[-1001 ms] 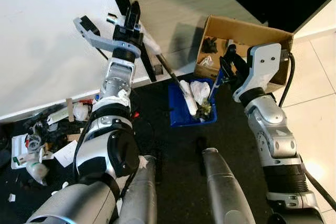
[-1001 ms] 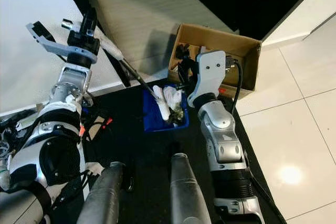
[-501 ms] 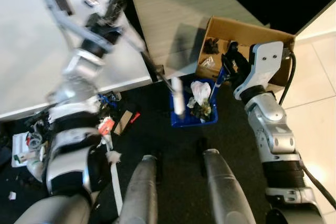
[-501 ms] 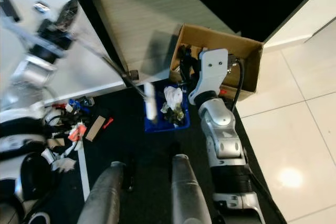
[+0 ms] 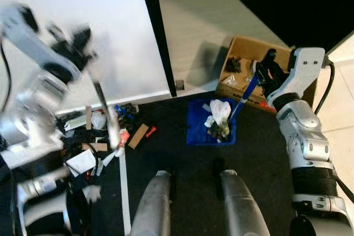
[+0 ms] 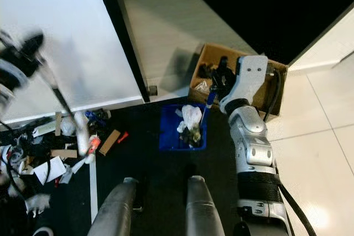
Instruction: Sweep floor
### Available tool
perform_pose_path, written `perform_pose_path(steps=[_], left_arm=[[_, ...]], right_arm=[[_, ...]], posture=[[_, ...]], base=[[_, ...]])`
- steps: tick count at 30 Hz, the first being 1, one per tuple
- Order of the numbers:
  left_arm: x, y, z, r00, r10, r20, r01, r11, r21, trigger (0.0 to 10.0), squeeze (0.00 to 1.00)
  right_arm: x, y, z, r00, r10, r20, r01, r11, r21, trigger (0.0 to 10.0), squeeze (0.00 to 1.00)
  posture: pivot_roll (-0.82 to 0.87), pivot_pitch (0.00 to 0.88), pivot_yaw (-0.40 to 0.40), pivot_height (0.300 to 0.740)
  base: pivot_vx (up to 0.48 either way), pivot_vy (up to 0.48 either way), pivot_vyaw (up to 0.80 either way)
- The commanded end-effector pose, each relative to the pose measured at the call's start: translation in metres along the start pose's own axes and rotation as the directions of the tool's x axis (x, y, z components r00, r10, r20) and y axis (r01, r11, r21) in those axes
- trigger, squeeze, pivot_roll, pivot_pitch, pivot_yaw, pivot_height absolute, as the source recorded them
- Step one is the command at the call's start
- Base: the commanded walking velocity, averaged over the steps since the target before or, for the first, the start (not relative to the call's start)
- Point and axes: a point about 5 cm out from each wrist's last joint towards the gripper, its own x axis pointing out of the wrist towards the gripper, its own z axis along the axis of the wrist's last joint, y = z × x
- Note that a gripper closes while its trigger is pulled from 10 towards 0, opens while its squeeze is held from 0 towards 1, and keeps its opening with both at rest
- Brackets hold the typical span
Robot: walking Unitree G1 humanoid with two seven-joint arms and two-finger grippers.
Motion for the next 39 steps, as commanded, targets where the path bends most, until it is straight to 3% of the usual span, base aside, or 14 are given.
perform_pose_path(steps=[1,3,6,11,12,15,18,21,22,25,32,39], left_arm=[[-0.001,-0.003,-0.011,0.998,0.033,-0.046,-0.032,0.999,0.033,10.0,0.0],[0.001,-0.009,-0.028,0.989,0.076,-0.124,-0.068,0.996,0.065,10.0,0.0],[0.004,-0.013,-0.037,0.978,0.119,-0.174,-0.102,0.989,0.106,10.0,0.0],[0.012,-0.016,-0.049,0.964,0.151,-0.219,-0.129,0.985,0.113,10.0,0.0],[0.012,-0.014,-0.051,0.962,0.177,-0.206,-0.148,0.978,0.146,10.0,0.0],[0.011,-0.014,-0.052,0.962,0.186,-0.201,-0.155,0.975,0.158,10.0,0.0],[0.011,-0.015,-0.053,0.963,0.175,-0.204,-0.144,0.977,0.158,10.0,0.0],[0.01,-0.018,-0.055,0.967,0.156,-0.201,-0.134,0.984,0.12,10.0,0.0],[0.009,-0.02,-0.058,0.966,0.138,-0.221,-0.125,0.989,0.074,10.0,0.0],[0.006,-0.029,-0.07,0.96,0.097,-0.261,-0.091,0.995,0.035,10.0,0.0],[0.004,-0.035,-0.084,0.958,0.068,-0.277,-0.059,0.997,0.041,10.0,0.0],[0.004,-0.046,-0.09,0.965,0.013,-0.263,0.005,0.998,0.069,10.0,0.0]], right_arm=[[-0.002,0.003,-0.005,1.0,0.022,-0.01,-0.021,0.997,0.075,10.0,0.0],[-0.002,0.0,0.0,1.0,0.009,0.003,-0.01,0.995,0.096,10.0,0.0],[-0.001,-0.004,0.007,1.0,0.002,0.021,-0.004,0.994,0.108,10.0,0.0],[0.0,-0.014,0.031,0.995,-0.04,0.093,0.031,0.995,0.095,10.0,0.0],[0.001,-0.016,0.038,0.992,-0.055,0.115,0.045,0.995,0.086,10.0,0.0],[0.002,-0.017,0.042,0.99,-0.061,0.128,0.052,0.996,0.071,10.0,0.0],[0.003,-0.019,0.049,0.987,-0.071,0.146,0.064,0.997,0.05,10.0,0.0],[0.005,-0.021,0.057,0.983,-0.081,0.164,0.073,0.996,0.05,10.0,0.0],[0.006,-0.023,0.062,0.981,-0.092,0.173,0.084,0.995,0.054,10.0,0.0],[0.008,-0.035,0.074,0.965,-0.165,0.204,0.154,0.986,0.067,10.0,0.0],[0.009,-0.058,0.098,0.915,-0.28,0.292,0.258,0.96,0.112,10.0,0.0],[0.011,-0.069,0.114,0.891,-0.314,0.327,0.283,0.949,0.138,10.0,0.0]], posture=[[0.01,0.191,0.111,0.74],[0.0,0.174,0.116,0.74],[0.0,0.163,0.12,0.74],[-0.02,0.145,0.134,0.74],[-0.03,0.135,0.138,0.74],[-0.03,0.13,0.136,0.74],[-0.03,0.126,0.135,0.74],[-0.02,0.12,0.131,0.74],[-0.02,0.115,0.124,0.74],[-0.02,0.11,0.114,0.74],[-0.02,0.102,0.101,0.74],[-0.02,0.094,0.086,0.74]], base=[[0.0,0.0,0.0],[0.0,0.0,0.0],[0.0,0.0,0.0],[0.0,0.0,0.0],[0.0,0.0,0.0],[0.0,0.0,0.0],[0.0,0.0,0.0],[0.0,0.0,0.0],[0.0,0.0,0.0],[0.0,0.0,0.0],[0.0,0.0,0.0],[0.0,0.0,0.0]])
